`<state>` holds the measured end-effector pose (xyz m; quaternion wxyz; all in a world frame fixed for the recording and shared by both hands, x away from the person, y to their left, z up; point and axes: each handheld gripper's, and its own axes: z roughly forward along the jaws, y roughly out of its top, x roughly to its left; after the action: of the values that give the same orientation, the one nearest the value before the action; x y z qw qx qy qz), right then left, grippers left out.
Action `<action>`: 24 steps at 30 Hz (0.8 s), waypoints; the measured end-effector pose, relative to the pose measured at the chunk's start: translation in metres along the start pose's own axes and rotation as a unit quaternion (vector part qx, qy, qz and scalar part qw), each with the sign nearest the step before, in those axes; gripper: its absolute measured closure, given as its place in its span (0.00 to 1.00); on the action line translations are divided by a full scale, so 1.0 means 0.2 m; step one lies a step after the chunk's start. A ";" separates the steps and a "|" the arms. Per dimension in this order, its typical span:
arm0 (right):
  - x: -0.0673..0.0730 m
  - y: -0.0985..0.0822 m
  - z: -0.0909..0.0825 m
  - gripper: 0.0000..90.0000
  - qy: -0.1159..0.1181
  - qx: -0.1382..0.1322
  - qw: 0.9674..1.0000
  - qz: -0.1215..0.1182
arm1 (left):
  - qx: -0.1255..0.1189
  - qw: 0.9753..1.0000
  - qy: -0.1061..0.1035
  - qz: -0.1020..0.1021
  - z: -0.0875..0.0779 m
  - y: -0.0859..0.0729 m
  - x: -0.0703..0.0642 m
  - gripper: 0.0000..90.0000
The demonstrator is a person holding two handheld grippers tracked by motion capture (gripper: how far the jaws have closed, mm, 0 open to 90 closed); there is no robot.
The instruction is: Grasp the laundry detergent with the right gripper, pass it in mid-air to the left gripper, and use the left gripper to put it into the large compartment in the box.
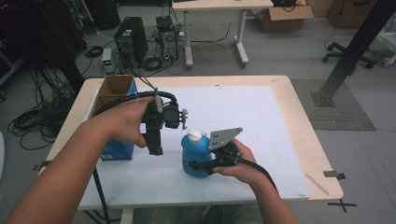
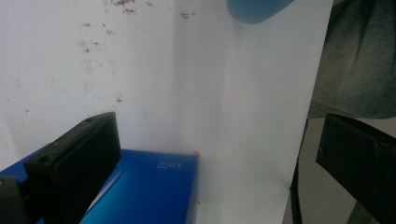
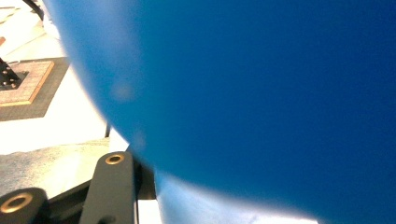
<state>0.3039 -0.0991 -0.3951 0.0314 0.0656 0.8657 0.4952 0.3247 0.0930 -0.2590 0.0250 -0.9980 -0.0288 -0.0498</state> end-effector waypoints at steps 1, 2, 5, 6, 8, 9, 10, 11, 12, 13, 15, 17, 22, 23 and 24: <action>0.00 0.00 0.02 0.50 0.001 0.002 1.000 0.001 | 0.000 1.000 -0.001 0.003 0.01 0.01 0.00 0.00; 0.00 0.00 0.02 0.50 0.001 0.002 1.000 0.001 | 0.000 1.000 -0.001 0.003 0.01 0.01 0.00 0.00; -0.02 -0.01 0.05 0.50 0.007 0.000 1.000 0.000 | 0.001 1.000 -0.003 0.009 0.01 0.02 -0.01 0.00; -0.02 -0.01 0.05 0.50 0.008 -0.002 1.000 -0.002 | 0.000 1.000 -0.004 0.010 0.01 0.02 -0.02 0.00; -0.02 -0.01 0.06 0.50 0.010 -0.004 1.000 -0.003 | -0.001 1.000 -0.004 0.012 0.01 0.03 -0.02 0.00; -0.03 0.00 0.06 0.50 0.013 -0.006 1.000 -0.005 | -0.002 1.000 -0.005 0.013 0.01 0.03 -0.02 0.00; -0.03 0.00 0.07 0.50 0.014 -0.007 1.000 -0.006 | -0.001 1.000 -0.005 0.015 0.01 0.04 -0.02 0.00; -0.03 0.00 0.07 0.50 0.014 -0.009 1.000 -0.008 | -0.001 1.000 -0.006 0.016 0.01 0.04 -0.02 0.00; -0.03 0.01 0.07 0.50 0.015 -0.010 1.000 -0.009 | -0.001 1.000 -0.006 0.016 0.01 0.04 -0.02 0.00; -0.03 0.01 0.07 0.50 0.017 -0.011 1.000 -0.011 | -0.001 1.000 -0.006 0.019 0.00 0.05 -0.03 0.00; -0.03 0.02 0.08 0.50 0.020 -0.013 1.000 -0.015 | -0.002 1.000 -0.007 0.019 0.00 0.05 -0.03 0.00; -0.03 0.02 0.08 0.50 0.022 -0.013 1.000 -0.017 | -0.003 1.000 -0.008 0.024 0.00 0.06 -0.03 0.00; -0.02 0.04 0.09 0.50 0.024 -0.013 0.999 -0.026 | -0.005 1.000 -0.012 0.026 0.00 0.07 -0.04 0.00; -0.02 0.05 0.10 0.50 0.026 -0.012 0.999 -0.027 | -0.005 1.000 -0.011 0.025 0.00 0.08 -0.05 0.00; -0.02 0.05 0.10 0.50 0.027 -0.012 0.999 -0.030 | -0.005 1.000 -0.011 0.025 0.00 0.08 -0.05 0.00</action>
<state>0.3113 -0.0775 -0.3966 0.0233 0.0262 0.8620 0.5057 0.3157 0.0771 -0.2606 0.0205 -0.9990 -0.0034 -0.0386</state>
